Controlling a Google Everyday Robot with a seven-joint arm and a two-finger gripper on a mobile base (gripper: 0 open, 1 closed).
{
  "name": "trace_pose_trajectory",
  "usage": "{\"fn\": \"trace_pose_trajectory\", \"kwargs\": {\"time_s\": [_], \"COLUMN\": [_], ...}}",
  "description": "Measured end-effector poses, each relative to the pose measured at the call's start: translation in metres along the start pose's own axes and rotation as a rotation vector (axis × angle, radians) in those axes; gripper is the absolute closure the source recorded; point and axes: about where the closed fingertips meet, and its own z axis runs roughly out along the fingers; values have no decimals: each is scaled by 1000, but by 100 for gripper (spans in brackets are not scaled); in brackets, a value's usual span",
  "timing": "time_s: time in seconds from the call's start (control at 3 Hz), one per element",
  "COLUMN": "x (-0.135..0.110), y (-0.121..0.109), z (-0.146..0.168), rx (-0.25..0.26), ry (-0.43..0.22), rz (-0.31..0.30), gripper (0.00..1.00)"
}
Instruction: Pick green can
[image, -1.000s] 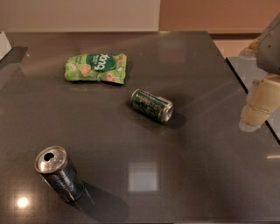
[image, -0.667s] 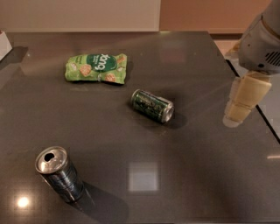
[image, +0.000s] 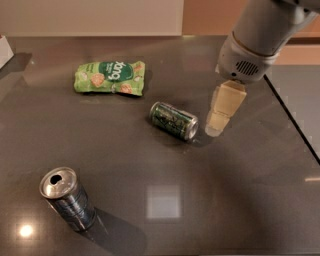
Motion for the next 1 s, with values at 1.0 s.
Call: {"fn": "trace_pose_trajectory", "kwargs": {"time_s": [1.0], "x": [-77], "y": [13], "z": [72], "rx": [-40], "ry": [53], "rz": [81], "gripper": [0]}}
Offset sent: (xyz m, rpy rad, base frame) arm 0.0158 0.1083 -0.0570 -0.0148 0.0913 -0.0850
